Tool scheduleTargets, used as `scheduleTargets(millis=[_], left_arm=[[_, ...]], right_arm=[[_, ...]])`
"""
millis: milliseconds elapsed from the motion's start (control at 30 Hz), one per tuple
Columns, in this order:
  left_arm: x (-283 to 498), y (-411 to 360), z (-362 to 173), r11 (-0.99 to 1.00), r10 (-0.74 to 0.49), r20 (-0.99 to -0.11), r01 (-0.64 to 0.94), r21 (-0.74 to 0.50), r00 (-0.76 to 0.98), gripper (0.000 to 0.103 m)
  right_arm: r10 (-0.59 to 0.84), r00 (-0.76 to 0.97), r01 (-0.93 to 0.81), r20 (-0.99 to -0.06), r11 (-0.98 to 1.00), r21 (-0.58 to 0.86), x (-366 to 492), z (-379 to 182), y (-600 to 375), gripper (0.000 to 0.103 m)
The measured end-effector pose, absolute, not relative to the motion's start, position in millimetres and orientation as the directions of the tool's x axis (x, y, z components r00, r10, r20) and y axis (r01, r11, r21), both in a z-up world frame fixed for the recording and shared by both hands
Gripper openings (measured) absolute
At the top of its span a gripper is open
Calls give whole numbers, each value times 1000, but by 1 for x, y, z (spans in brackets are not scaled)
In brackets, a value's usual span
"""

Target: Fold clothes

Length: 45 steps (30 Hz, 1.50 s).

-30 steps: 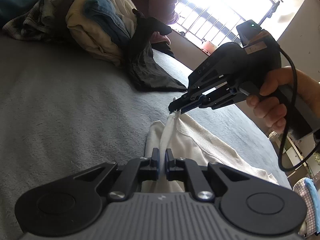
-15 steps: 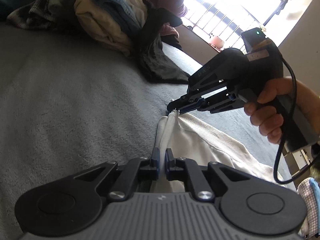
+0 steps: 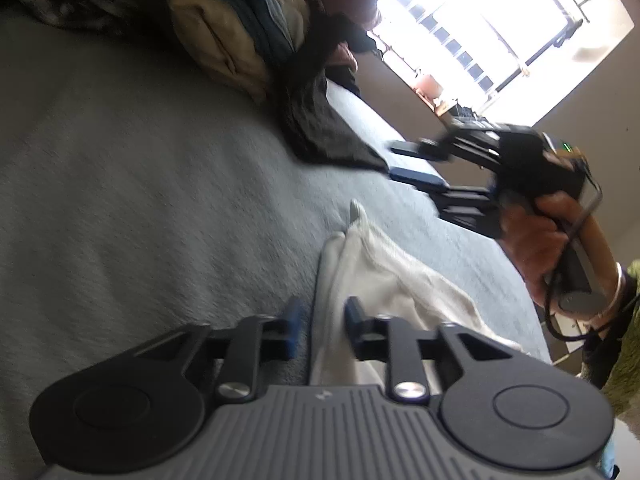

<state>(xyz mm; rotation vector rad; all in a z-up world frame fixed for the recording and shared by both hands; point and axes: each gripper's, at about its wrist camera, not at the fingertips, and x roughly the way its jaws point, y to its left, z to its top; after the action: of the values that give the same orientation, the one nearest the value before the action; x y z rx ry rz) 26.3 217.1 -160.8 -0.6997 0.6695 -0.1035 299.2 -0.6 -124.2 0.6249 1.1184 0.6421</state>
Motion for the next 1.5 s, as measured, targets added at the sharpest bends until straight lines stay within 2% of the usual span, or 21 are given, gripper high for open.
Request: scheduleTargets(millis=[100,200,367,533,633,767,933,1033,1100,1200,1233,1267,1333,1500], left_arm=[[9,231,-152,760,-312,-516,-116,-639,798,40],[-7,241,-150,740,-396,-527,-79,-668,752,44],[-30,236,-146,797,-427,-639,-68,-600,639,48],[-56,240,-136,811,-384,-682,-126,-571,623,52],[-70,243,-132,811,-350,-703,-175,-558,619,54],[-83,240,-136,762,-373,-696,-225,-607,614,54],[-83,222,-151,698,-416,-665,-250,-670,620,54],[-81,217,-158,683,-379,-665,-290,-670,643,57],[-76,215,-163,666,-346,-666,-327,-670,661,55],[-73,214,-171,638,-316,-668,-370,-675,673,40],[-73,213,-171,646,-304,-674,-374,-665,673,27],[-73,212,-171,654,-296,-678,-375,-657,673,19],[-73,211,-167,653,-298,-660,-357,-668,690,10],[-82,214,-146,679,-291,-602,-283,-678,744,7]], right_arm=[[745,346,-197,-570,652,733,291,-100,-34,24],[748,372,-225,-549,647,729,276,-82,-77,27],[743,388,-252,-546,655,713,215,-73,-144,29],[721,399,-304,-567,687,660,132,-75,-212,30],[708,423,-255,-566,693,675,89,-88,-240,32],[699,462,-162,-546,671,723,41,-110,-269,33],[714,509,-44,-480,578,815,-1,-136,-297,34],[724,529,-9,-443,527,850,-17,-147,-307,34],[726,540,9,-427,502,865,-26,-154,-313,34],[726,563,27,-395,462,887,-39,-162,-319,36],[725,572,32,-384,449,893,-43,-164,-321,36],[723,581,35,-373,436,899,-47,-165,-322,36],[715,600,43,-359,419,907,-53,-169,-326,36],[682,636,60,-362,424,904,-65,-169,-339,36]])
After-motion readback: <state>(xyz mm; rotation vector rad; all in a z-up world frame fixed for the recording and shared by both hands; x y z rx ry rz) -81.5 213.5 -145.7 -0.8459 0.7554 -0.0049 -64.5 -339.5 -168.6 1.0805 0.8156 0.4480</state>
